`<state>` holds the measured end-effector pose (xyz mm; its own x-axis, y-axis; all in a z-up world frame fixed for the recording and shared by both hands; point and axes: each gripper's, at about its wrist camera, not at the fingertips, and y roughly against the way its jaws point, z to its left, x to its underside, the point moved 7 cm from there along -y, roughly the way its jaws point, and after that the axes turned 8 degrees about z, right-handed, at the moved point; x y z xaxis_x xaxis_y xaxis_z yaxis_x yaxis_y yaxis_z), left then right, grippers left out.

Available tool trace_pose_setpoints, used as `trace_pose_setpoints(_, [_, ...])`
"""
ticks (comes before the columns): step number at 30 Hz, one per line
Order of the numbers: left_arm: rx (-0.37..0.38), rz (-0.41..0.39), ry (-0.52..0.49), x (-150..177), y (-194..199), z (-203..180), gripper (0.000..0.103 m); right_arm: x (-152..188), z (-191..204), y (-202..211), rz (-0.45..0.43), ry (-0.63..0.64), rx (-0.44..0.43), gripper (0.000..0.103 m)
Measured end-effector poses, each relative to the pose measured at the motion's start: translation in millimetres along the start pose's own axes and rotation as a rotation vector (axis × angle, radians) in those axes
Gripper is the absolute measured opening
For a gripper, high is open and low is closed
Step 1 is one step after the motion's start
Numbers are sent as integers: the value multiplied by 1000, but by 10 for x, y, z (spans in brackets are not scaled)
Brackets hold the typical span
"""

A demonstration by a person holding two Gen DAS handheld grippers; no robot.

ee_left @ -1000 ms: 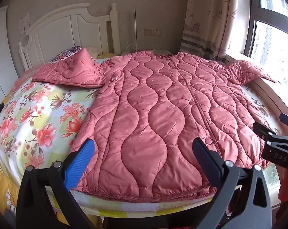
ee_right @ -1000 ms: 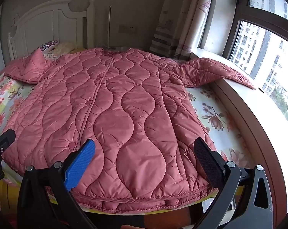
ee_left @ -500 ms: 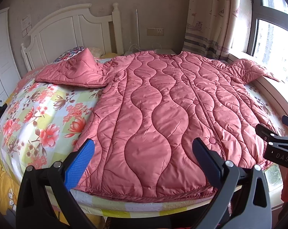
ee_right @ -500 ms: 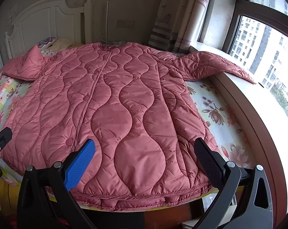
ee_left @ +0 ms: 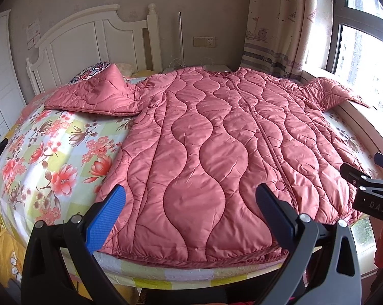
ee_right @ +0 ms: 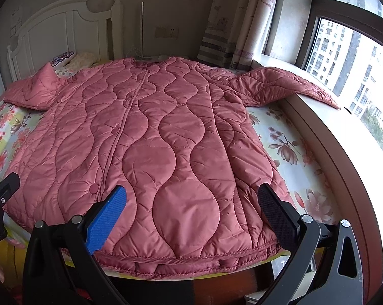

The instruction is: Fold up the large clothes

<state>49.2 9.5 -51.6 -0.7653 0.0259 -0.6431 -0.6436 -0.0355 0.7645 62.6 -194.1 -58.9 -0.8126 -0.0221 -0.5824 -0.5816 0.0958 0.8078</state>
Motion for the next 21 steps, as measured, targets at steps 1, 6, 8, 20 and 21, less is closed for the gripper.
trace_pose_setpoints(1, [-1,0,-1,-3,-1,-1,101,1,3,-1,2,2,0,99])
trace_pose_setpoints(6, [-4,2,1,8,-3,1,101,4,25,0,4,11,3,99])
trace_pose_setpoints(8, [-8,5,5,7,-8,8,101,1,31,6,4,12,3,99])
trace_pose_setpoints(20, [-34,28,52,5,-28,58,101,23,114,32,18,23,-4,99])
trace_pose_setpoints(21, [-35,27,50,4,-29,58,101,26,113,33,20,20,-5,99])
